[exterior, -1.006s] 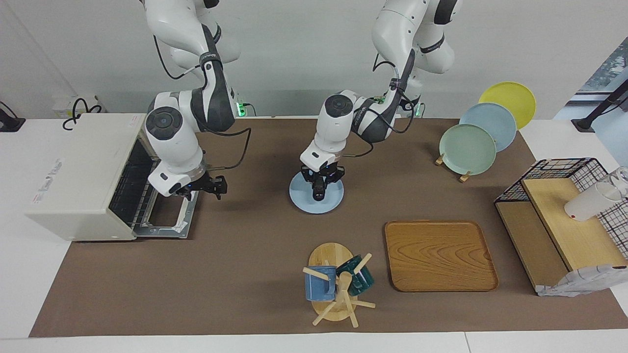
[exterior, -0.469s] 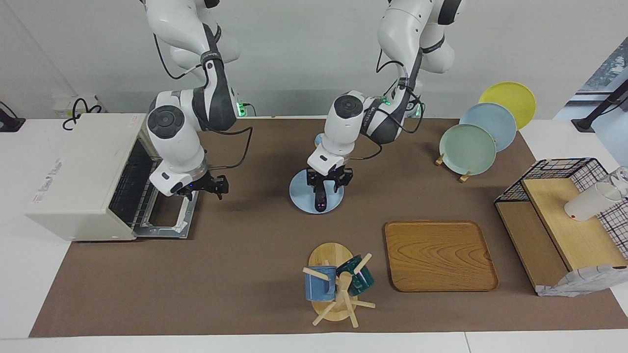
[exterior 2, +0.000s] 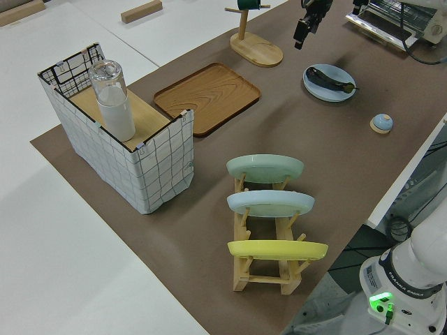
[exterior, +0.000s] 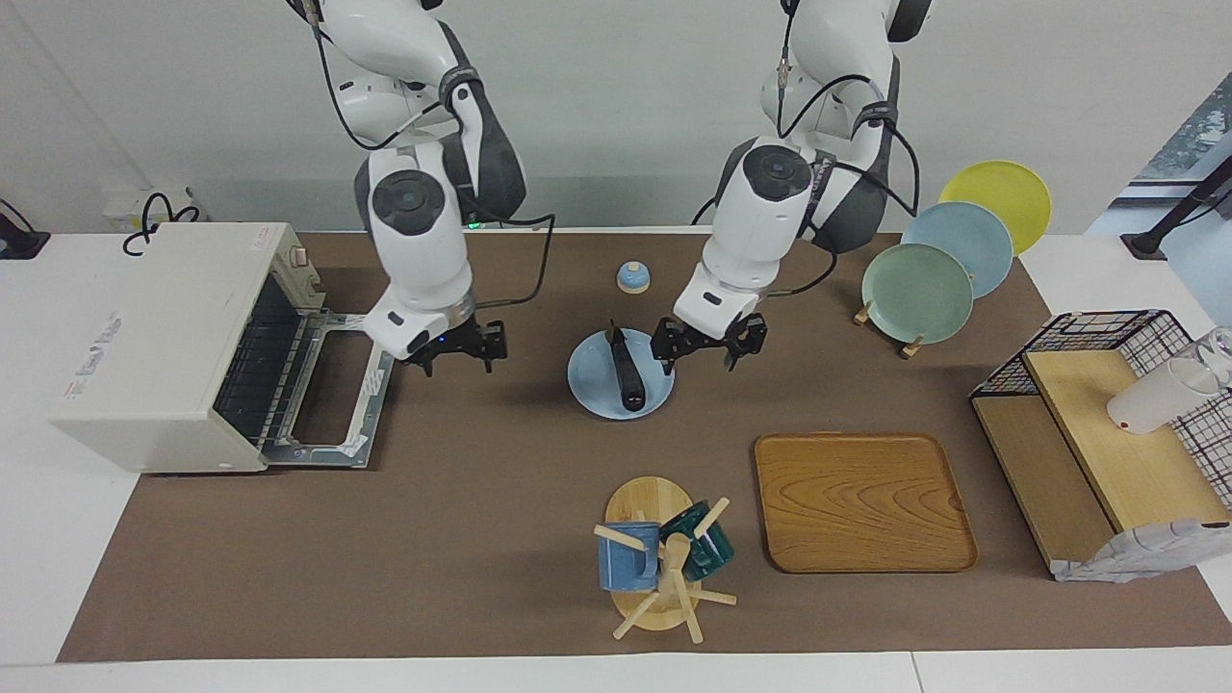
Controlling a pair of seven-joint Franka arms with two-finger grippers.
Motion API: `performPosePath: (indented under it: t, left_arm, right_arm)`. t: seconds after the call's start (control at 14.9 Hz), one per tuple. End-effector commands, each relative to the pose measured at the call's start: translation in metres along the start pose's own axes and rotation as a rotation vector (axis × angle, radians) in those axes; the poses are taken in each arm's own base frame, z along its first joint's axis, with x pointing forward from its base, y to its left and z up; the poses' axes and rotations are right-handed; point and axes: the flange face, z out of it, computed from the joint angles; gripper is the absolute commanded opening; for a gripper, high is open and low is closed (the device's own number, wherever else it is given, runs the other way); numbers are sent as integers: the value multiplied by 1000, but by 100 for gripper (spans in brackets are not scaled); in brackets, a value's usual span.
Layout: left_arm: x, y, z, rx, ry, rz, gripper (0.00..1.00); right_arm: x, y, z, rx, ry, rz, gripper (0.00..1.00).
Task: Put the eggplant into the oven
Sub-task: 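Release the eggplant on the plate while the right gripper reaches toward it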
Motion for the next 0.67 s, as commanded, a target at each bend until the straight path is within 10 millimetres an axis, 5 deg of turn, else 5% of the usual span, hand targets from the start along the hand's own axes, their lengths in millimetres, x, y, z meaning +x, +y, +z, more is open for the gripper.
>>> performPosePath:
  t: [0.0, 0.2, 0.34, 0.47, 0.6]
  left_arm:
    - [16, -30, -26, 1, -13, -2, 100]
    - [40, -79, -57, 16, -27, 13, 100]
    - [50, -108, -71, 27, -47, 43, 100]
    - [54, -141, -90, 30, -54, 86, 100]
    - [55, -178, -108, 54, -68, 141, 100]
  right_arm:
    - [-1, -30, -10, 0, 12, 15, 89]
    - [-28, -120, -11, 19, 65, 24, 88]
    - [-32, -167, 11, 10, 79, 43, 88]
    - [-27, -231, -5, 24, 120, 37, 89]
    - [-37, -274, 15, 28, 128, 101, 89]
